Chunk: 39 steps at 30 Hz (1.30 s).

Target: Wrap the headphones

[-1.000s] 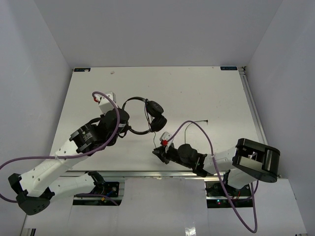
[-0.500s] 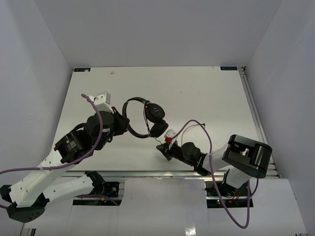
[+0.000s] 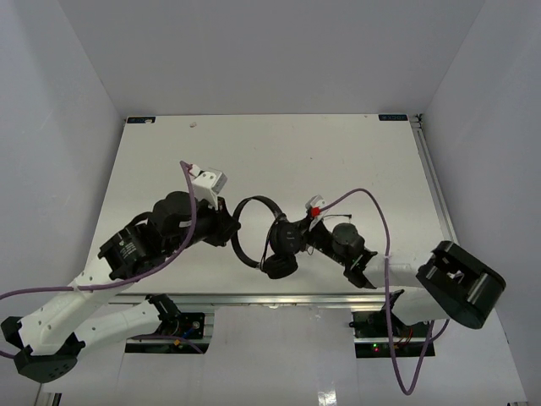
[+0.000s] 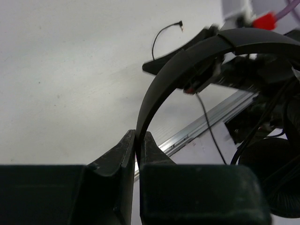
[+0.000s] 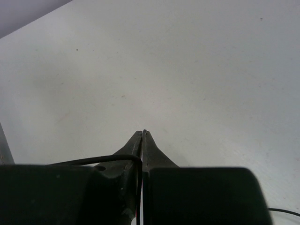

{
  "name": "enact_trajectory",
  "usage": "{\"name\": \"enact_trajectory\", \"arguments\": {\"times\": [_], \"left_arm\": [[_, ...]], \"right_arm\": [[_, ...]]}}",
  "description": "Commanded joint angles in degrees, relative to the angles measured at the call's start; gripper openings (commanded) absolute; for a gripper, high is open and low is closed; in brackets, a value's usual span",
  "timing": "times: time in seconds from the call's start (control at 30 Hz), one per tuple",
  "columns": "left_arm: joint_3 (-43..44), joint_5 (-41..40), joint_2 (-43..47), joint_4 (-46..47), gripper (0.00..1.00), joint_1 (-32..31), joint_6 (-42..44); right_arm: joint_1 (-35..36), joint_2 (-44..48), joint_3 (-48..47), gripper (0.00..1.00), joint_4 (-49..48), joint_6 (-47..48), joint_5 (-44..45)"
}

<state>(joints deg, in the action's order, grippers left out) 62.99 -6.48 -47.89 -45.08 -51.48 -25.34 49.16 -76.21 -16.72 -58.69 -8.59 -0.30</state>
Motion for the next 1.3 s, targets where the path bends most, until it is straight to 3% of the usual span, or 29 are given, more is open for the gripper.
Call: {"name": "enact_trajectory", "arguments": {"times": [0.0,0.1,0.2,0.4,0.57,0.97,1.27], "left_arm": [[-1.98,4.59,-2.01,-0.56,0.0,-0.03,8.08],[-2.94,2.26,-5.89,-1.23,0.0,-0.11,10.86],[-3.57,-1.39,-9.22,-2.86,0.0,-0.11,12.27],[-3.74,-3.92,-13.03,-2.72,0.0,-0.11,13.49],[-2.75,-7.22,-14.68,-2.47,0.0,-0.2,13.91],[-0.18,-20.58,-21.1,-2.38,0.0,-0.28,9.98],[2.08,-27.75,-24.81,-3.73,0.0,-0.28,1.35]], "right_arm": [[-4.07,8.07,-9.75,0.08,19.24,0.75,-3.43],[-4.93,10.37,-19.72,0.08,34.98,2.82,-2.21],[-5.13,12.34,-24.75,0.08,42.75,4.55,0.06],[-5.13,16.72,-27.08,0.12,45.79,6.08,0.05],[-5.13,16.74,-30.81,0.09,50.78,7.23,-0.55],[-5.13,14.91,-38.74,0.08,61.97,5.7,-13.5],[-3.14,11.43,-38.39,0.08,58.92,-0.35,-21.43]]}}
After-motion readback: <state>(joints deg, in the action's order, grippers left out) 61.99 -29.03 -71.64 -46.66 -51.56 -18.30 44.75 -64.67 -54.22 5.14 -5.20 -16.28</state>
